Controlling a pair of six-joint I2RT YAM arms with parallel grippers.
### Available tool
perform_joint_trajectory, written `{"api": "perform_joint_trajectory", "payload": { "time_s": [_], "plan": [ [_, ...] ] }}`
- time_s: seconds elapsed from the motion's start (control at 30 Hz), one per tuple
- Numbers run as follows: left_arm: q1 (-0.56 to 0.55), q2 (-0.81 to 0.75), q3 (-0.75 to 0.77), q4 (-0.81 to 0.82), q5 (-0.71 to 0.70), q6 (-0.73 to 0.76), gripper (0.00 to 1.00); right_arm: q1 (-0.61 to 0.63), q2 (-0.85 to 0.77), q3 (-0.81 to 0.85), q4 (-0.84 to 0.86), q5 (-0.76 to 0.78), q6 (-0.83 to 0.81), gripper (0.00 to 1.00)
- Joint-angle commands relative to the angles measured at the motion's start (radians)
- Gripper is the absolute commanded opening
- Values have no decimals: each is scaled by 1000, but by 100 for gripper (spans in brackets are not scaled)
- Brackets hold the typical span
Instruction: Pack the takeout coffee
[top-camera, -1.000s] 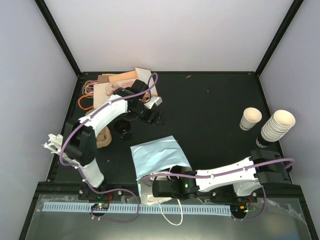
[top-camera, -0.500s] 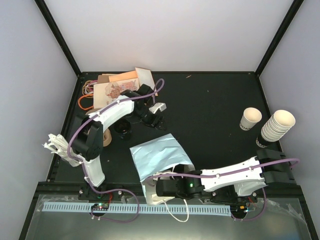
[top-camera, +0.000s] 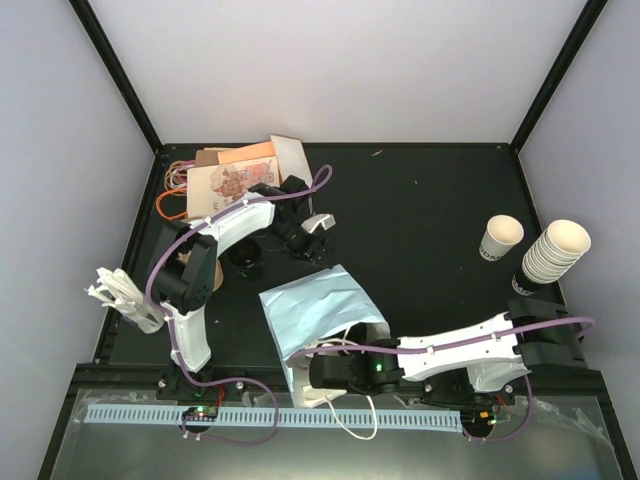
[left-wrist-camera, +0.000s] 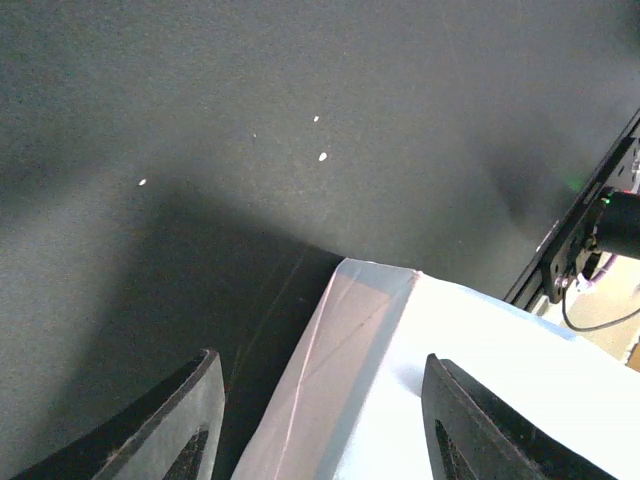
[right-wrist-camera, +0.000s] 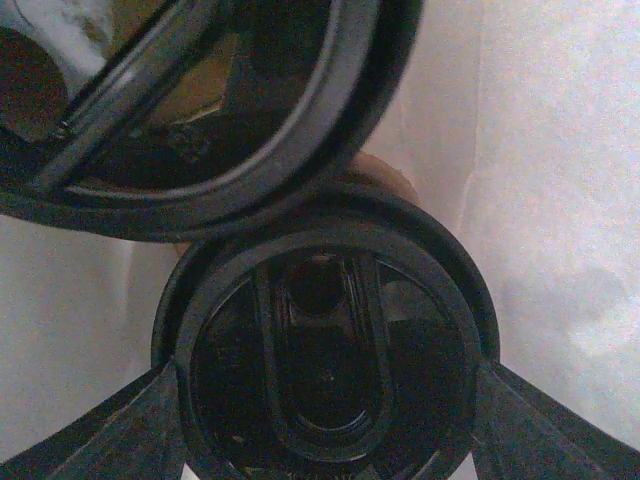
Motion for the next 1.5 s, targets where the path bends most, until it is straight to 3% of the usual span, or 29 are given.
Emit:
{"api": "perform_joint_trajectory", "payload": {
  "time_s": [0.0,0.37,0.9,0.93,1.03,1.37,1.47],
  "plan": [
    [-9,13,0,-13,70,18,56,-14,26,11,-1,18,-24,35],
    [-11,17,-6,-14,102,16,54,-15,11,84,-123,-184,33,41],
    [-11,17,-14,-14,120,12,53,-28,2,101,-152,-242,39,54],
    [-11,17,-13,-14,120,12,53,-29,0,102,-151,-245,39,57],
    [-11,17,-13,-14,121,12,53,-35,-5,102,-148,-245,36,76],
    [-11,19,-12,-19,127,13,52,-48,-5,114,-150,-296,22,88],
    [-11,18,-14,-23,127,14,52,-56,-3,106,-138,-303,12,99]
  ]
}}
